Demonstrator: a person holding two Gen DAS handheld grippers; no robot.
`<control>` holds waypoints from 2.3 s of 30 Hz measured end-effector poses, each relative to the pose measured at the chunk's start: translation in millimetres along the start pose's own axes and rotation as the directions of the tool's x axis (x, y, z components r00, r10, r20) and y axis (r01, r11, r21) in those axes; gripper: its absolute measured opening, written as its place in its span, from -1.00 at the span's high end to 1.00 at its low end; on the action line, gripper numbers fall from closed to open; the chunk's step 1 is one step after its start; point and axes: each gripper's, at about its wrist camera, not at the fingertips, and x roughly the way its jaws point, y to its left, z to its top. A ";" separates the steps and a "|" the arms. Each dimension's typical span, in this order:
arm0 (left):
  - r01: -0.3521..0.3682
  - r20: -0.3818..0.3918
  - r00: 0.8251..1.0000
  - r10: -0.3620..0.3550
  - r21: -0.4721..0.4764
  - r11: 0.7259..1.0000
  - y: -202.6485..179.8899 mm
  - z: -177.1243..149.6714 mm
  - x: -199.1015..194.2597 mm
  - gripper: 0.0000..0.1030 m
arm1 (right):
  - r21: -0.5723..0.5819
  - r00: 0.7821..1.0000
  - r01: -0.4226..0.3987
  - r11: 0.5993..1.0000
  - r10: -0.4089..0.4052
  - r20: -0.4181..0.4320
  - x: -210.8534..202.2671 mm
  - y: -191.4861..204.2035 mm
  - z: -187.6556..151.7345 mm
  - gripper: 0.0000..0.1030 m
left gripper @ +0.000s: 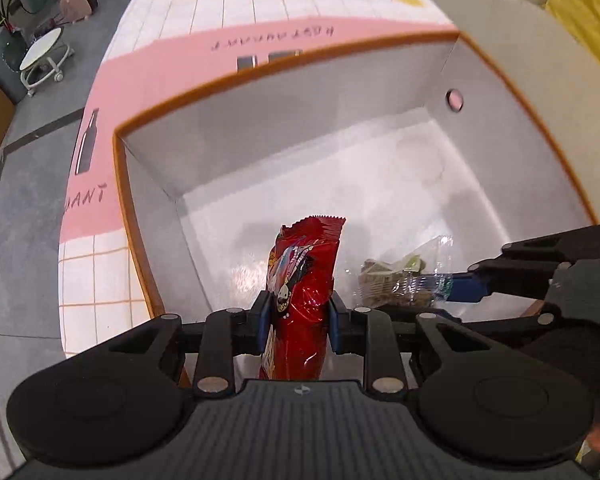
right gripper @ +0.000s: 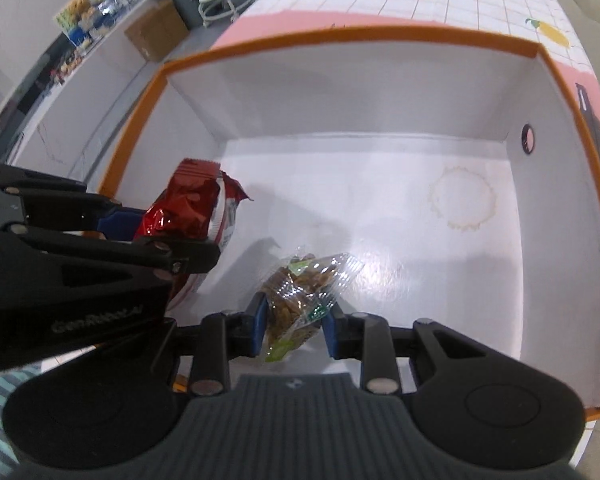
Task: Organize snacks
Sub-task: 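Carry both snacks into the orange box and open both tools to release, then move both tools back over the remaining snack pile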
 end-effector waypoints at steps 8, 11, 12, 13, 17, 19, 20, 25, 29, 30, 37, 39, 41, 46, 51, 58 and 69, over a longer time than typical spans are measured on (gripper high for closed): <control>-0.009 -0.013 1.000 0.009 0.010 1.000 0.0 -4.4 5.8 0.38 | 0.013 0.999 0.010 1.000 -0.009 -0.039 15.1 1.0 1.8 0.41; -0.006 -0.002 1.000 0.006 0.001 1.000 0.6 -4.3 2.2 0.26 | 0.005 0.999 0.022 1.000 -0.021 -0.034 14.9 4.5 3.7 0.38; -0.012 0.004 1.000 0.012 0.000 1.000 0.2 -4.5 -0.2 0.20 | 0.000 0.999 0.028 1.000 -0.028 -0.031 13.2 5.8 4.3 0.34; -0.019 0.012 1.000 0.019 0.003 1.000 -0.1 -4.6 -3.2 0.13 | -0.006 0.999 0.034 0.999 -0.034 -0.027 10.9 7.4 5.2 0.31; -0.031 0.054 0.998 0.030 0.018 0.999 -2.8 -5.9 -18.4 -0.10 | -0.024 0.998 0.054 0.998 -0.054 -0.010 0.9 14.9 4.1 0.01; -0.028 0.073 0.997 0.027 0.019 0.999 -2.9 -7.1 -27.4 -0.27 | -0.040 0.997 0.079 0.996 -0.079 -0.003 -6.3 19.2 3.9 -0.20; -0.030 0.088 0.996 0.028 0.022 0.999 -3.1 -8.2 -33.8 -0.30 | -0.047 0.996 0.094 0.994 -0.094 0.004 -9.9 21.8 3.5 -0.29; -0.050 0.170 0.985 0.044 0.031 0.998 -5.0 -17.5 -67.5 -0.40 | -0.049 0.991 0.123 0.991 -0.120 0.050 -36.6 25.0 -1.9 -0.33; -0.059 0.274 0.960 0.050 0.026 0.998 -9.0 -34.8 -98.3 -0.47 | -0.050 0.976 0.168 0.985 -0.159 0.149 -66.7 30.4 -13.7 -0.36; -0.062 0.301 0.952 0.052 0.024 0.998 -10.7 -40.7 -105.8 -0.47 | -0.049 0.970 0.178 0.983 -0.167 0.179 -74.3 33.0 -18.8 -0.36; -0.031 0.440 0.897 0.032 -0.009 0.999 -23.2 -83.2 -147.5 -0.50 | -0.018 0.927 0.185 0.983 -0.168 0.336 -120.0 44.2 -59.4 -0.36; -0.025 0.474 0.880 0.029 -0.015 1.000 -26.7 -96.5 -156.0 -0.53 | -0.009 0.910 0.183 0.983 -0.166 0.380 -131.0 47.3 -73.7 -0.36; -0.032 0.504 0.863 0.036 -0.017 0.999 -30.2 -109.9 -162.1 -0.55 | 0.007 0.891 0.194 0.981 -0.179 0.417 -141.8 49.8 -89.4 -0.36; -0.039 0.548 0.835 0.046 -0.024 0.999 -36.3 -144.8 -163.2 -0.58 | 0.053 0.843 0.219 0.974 -0.217 0.493 -159.3 51.4 -133.1 -0.36; 0.007 0.547 0.837 0.020 -0.047 0.999 -39.3 -172.2 -152.4 -0.58 | 0.099 0.820 0.224 0.969 -0.243 0.518 -164.0 50.6 -173.8 -0.36; 0.063 0.505 0.863 -0.009 -0.090 0.994 -41.7 -197.1 -131.0 -0.58 | 0.151 0.826 0.220 0.964 -0.266 0.496 -156.8 49.2 -215.4 -0.36; 0.110 0.360 0.931 -0.057 -0.129 0.985 -40.8 -219.8 -87.4 -0.58 | 0.195 0.861 0.248 0.949 -0.309 0.405 -122.5 32.0 -258.1 -0.35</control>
